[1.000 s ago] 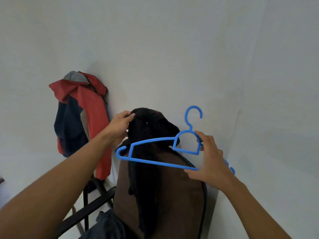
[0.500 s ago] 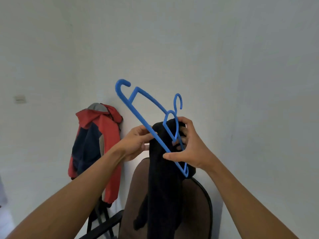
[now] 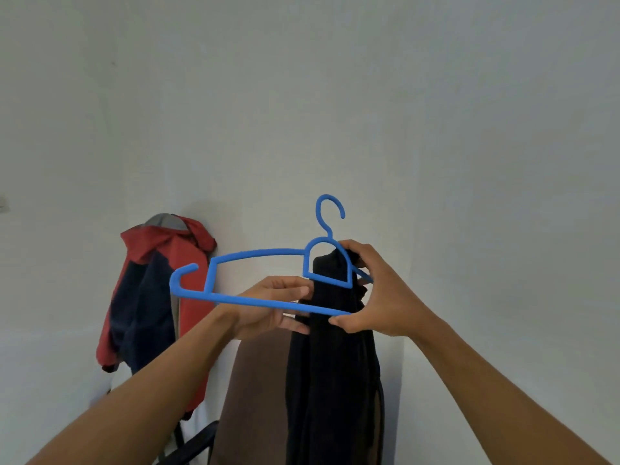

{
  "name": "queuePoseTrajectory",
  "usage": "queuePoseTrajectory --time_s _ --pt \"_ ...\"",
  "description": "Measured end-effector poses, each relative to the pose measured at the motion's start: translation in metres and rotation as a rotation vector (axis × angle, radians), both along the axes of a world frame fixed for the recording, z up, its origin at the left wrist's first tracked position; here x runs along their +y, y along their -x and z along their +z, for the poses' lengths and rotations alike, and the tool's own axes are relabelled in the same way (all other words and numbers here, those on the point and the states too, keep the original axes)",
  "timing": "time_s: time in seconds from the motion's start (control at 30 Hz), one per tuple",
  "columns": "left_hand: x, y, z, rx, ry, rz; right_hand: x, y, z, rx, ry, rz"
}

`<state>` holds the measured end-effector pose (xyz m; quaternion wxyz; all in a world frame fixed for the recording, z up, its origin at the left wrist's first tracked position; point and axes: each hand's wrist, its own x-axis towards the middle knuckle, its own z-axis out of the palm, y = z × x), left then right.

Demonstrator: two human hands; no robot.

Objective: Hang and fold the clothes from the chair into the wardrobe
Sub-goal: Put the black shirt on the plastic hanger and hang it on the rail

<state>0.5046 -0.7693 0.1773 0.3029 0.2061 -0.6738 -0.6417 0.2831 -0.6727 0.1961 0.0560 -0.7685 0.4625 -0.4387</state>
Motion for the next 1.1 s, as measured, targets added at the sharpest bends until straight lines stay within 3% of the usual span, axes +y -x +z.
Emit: queuePoseTrajectory --time_s 0.07,0.2,0.23,0.3,0.37,0.47,0.57,0.73,0.9,1.1 --pt "0.010 0.013 0.007 -0.013 0.033 0.078 0.011 0.004 0.004 -0.004 0.031 -0.006" --pt "0.023 0.042 0.027 -0.136 0.468 0.434 0.035 0.011 0.018 0.027 0.057 -0.016" --pt "0.025 0.048 0.032 -0.088 0.444 0.401 0.042 0.014 0.022 0.026 0.066 -0.020" --pt "0.030 0.061 0.043 0.027 0.197 0.221 0.055 0.020 0.029 0.023 0.083 -0.024" --pt "0.037 0.077 0.049 -0.014 0.048 0.045 0.069 0.028 0.033 0.029 0.073 -0.030" --pt "0.054 0.105 0.052 -0.207 0.190 -0.049 0.090 0.044 0.028 0.018 0.012 -0.043" --pt "0.067 0.129 0.043 -0.218 0.209 -0.117 0.113 0.066 0.021 -0.029 -0.034 -0.072" --pt "0.111 0.156 0.043 -0.174 0.272 0.066 0.151 0.093 0.016 -0.086 -0.095 -0.095" --pt "0.145 0.168 0.049 -0.119 0.549 0.297 0.184 0.113 0.010 -0.098 -0.088 -0.097" --pt "0.165 0.181 0.040 0.066 0.371 0.269 0.213 0.126 0.003 -0.201 -0.033 -0.053"
